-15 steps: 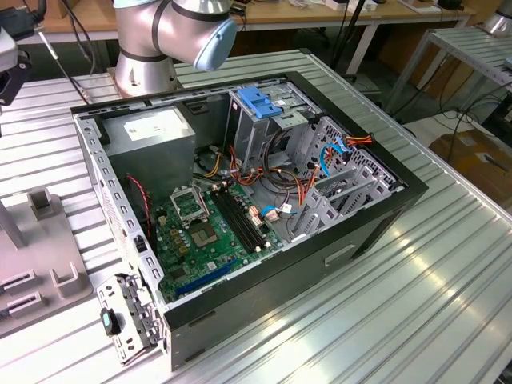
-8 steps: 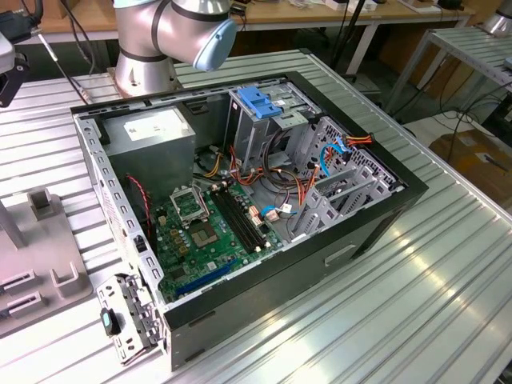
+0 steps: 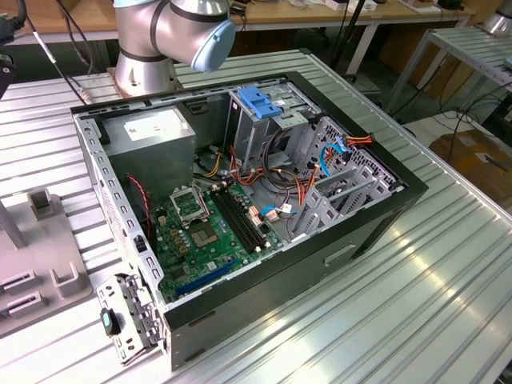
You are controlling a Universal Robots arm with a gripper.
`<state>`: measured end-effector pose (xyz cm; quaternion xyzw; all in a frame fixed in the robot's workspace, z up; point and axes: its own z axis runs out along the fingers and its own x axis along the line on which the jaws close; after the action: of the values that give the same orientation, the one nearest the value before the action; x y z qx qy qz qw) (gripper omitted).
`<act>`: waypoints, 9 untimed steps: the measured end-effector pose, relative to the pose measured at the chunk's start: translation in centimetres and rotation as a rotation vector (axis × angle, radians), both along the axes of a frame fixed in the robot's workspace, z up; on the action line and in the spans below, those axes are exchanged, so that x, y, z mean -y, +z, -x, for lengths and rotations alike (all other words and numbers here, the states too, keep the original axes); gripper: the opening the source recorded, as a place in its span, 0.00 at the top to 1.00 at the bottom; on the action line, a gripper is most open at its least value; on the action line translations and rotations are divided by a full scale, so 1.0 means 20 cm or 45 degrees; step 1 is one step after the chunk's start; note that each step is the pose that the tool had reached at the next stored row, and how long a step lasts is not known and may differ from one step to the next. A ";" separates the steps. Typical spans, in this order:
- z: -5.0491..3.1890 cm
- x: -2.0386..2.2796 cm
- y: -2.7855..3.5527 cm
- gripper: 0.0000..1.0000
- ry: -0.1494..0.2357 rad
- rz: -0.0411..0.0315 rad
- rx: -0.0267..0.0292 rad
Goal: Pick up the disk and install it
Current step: 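Reach for the disk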
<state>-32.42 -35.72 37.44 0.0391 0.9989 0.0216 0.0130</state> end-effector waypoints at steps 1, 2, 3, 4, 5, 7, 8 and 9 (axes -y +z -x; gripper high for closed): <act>0.010 -0.006 -0.003 0.89 0.000 -0.0001 0.0002; 0.021 -0.012 -0.005 0.89 0.000 -0.0001 0.0001; 0.029 -0.016 -0.007 0.89 0.000 -0.0001 0.0002; 0.036 -0.019 -0.008 0.89 0.000 -0.0001 0.0001; 0.047 -0.025 -0.009 0.89 0.000 -0.0001 0.0001; 0.065 -0.032 -0.011 0.89 0.000 -0.0001 0.0001; 0.071 -0.035 -0.012 0.89 0.000 -0.0002 0.0002; 0.078 -0.037 -0.013 0.89 0.000 -0.0002 0.0003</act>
<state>-33.98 -34.98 37.18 0.0391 0.9989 0.0217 0.0132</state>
